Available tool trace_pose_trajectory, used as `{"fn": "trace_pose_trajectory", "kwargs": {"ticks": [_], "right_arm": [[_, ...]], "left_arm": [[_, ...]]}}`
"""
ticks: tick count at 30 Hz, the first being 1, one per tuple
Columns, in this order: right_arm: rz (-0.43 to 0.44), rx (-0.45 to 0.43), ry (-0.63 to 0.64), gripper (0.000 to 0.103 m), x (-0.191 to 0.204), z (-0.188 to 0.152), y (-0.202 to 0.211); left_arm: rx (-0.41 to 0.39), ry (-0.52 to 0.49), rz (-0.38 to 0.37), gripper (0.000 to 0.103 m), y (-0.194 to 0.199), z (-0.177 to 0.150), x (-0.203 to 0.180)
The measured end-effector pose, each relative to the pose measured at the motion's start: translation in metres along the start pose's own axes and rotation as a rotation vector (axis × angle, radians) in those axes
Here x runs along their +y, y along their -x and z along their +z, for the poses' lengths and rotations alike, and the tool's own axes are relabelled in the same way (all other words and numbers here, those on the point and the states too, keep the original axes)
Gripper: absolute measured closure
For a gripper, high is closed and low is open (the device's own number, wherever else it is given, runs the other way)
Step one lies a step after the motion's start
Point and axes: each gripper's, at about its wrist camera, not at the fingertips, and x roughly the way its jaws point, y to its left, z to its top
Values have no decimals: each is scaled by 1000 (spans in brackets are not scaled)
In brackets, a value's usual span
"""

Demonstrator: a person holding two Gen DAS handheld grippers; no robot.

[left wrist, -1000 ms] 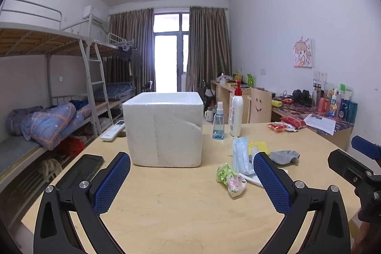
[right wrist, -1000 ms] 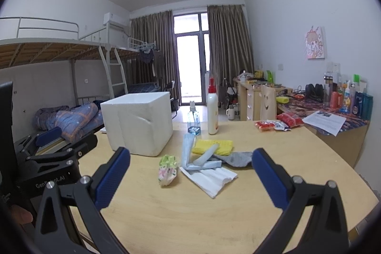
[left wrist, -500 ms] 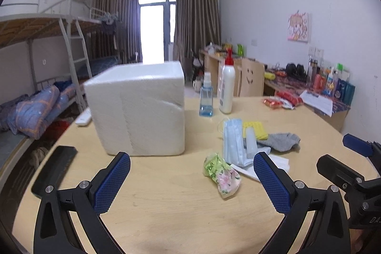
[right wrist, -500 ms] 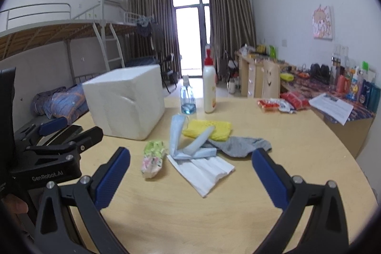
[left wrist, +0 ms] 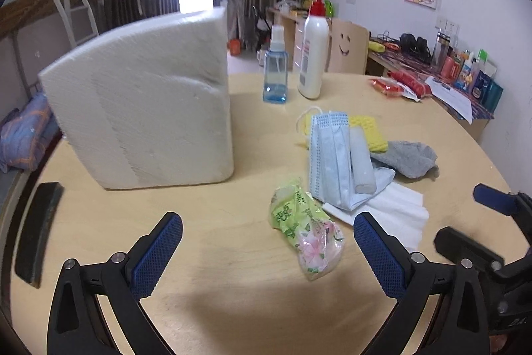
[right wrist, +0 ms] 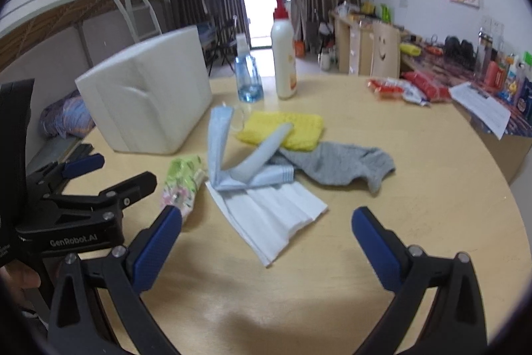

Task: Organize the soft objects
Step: 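Move the left tool to the green snack bag and close on it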

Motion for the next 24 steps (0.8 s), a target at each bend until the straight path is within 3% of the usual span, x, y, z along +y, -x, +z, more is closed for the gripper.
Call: {"fn": "trace_pose_trajectory", "kwargs": {"ticks": [6, 18, 24], "right_arm": [[-13, 75, 2, 0, -8, 3, -19], [-1, 180, 9, 17, -18, 5, -47], [2, 190, 15, 18, -18, 6, -51]], "left_arm": [[76, 7, -26, 6, -22, 2, -1], [190, 4, -48, 31, -54, 0, -3], [188, 12, -37, 43, -60, 0, 0]]}}
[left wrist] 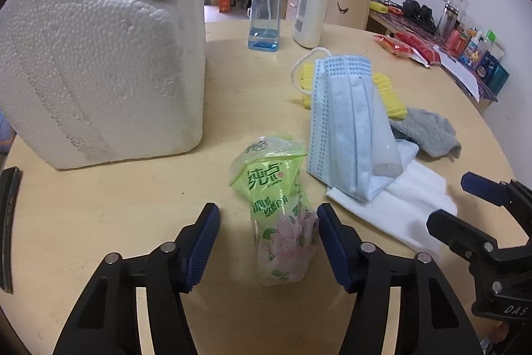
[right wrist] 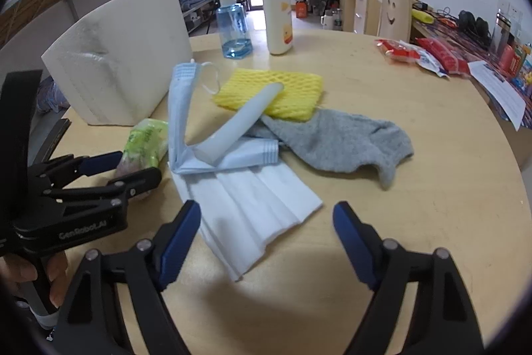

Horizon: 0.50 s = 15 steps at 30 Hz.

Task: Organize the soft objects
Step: 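Move the left tool to the green snack bag and close on it, then grasp the white tissues with the right tool while the left tool holds the snack bag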

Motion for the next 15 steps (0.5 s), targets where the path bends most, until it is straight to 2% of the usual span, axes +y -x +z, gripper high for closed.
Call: {"fn": "trace_pose_trajectory", "kwargs": {"ticks": [3, 4, 11, 15], "right_arm": [[-3, 3, 4, 18, -1, 1, -2], [1, 5, 5, 18, -1, 1, -3], [-3, 17, 10, 21, 1, 2, -7], [-1, 27, 21, 25, 3, 4, -12]], "left_arm": [[-8, -1, -5, 56, 1, 1, 2], [-10, 4, -16, 65, 1, 1, 4], [-27, -13, -33, 78, 4, 2, 2], [-30, -19, -53, 79, 5, 2, 2]]}}
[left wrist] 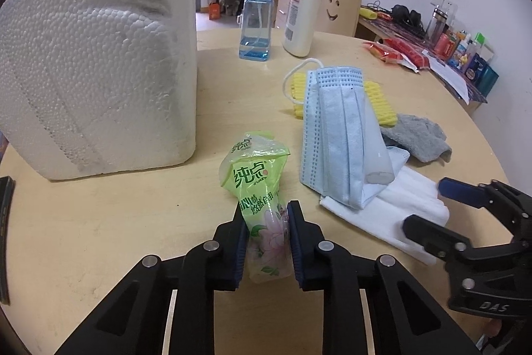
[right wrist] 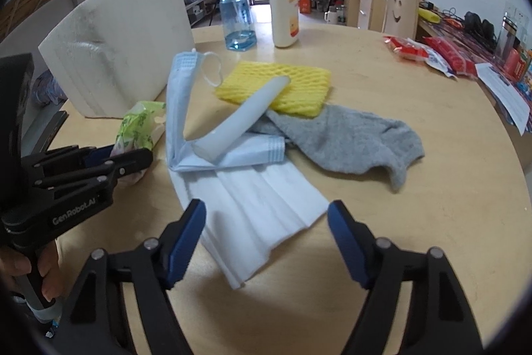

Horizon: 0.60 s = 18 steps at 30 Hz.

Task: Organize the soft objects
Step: 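Grasp the white tissues with the right tool while the left tool holds the snack bag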

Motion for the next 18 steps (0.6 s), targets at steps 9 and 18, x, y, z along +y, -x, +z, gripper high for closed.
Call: {"fn": "trace_pose_trajectory", "kwargs": {"ticks": [9, 18], "right_arm": [[-17, 42, 48, 41, 9, 3, -15], [-86, 49, 71, 79, 10, 1, -13]], "left_arm": [[2, 5, -29, 79, 3, -2, 5], [-8, 4, -41, 79, 6, -4, 6]]}}
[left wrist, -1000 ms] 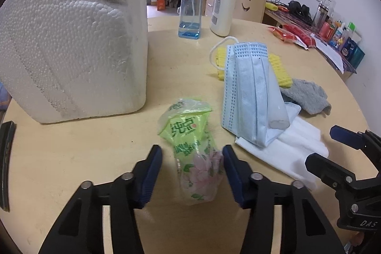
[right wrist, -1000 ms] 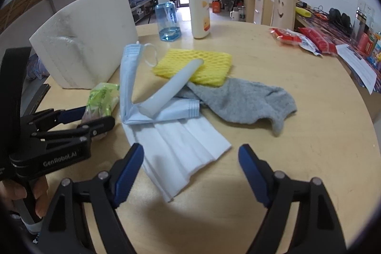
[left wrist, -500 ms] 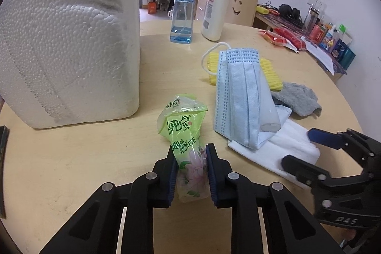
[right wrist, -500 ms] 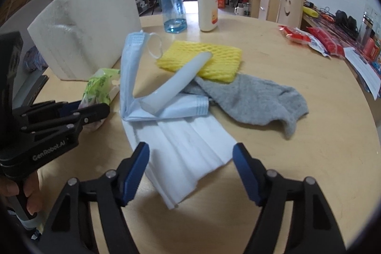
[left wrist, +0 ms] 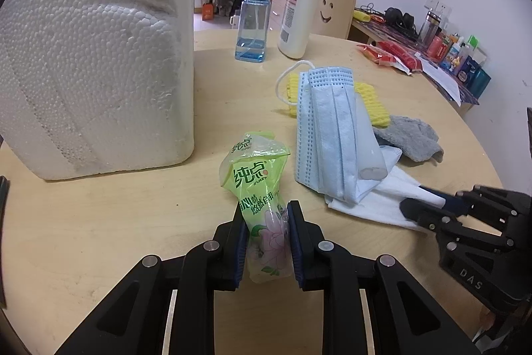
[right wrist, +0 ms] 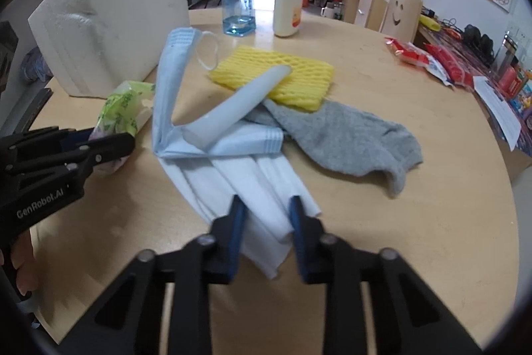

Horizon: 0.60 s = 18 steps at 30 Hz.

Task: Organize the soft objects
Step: 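Grasp the white tissues with the right tool while the left tool holds the snack bag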

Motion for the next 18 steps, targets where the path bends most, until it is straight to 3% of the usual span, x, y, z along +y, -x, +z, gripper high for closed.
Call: {"fn": "trace_pose_trajectory", "kwargs": {"ticks": [1, 5, 18], "right_arm": [[-3, -1, 1, 87, 0, -1, 1], [38, -15, -23, 96, -1, -6, 7], [94, -149, -78, 98, -4, -22, 57]], "left_arm": [[-3, 1, -1, 79, 1, 0, 1], [-21, -3, -2, 79, 7, -1, 0], [-114, -39, -1, 79, 57, -20, -9]]}}
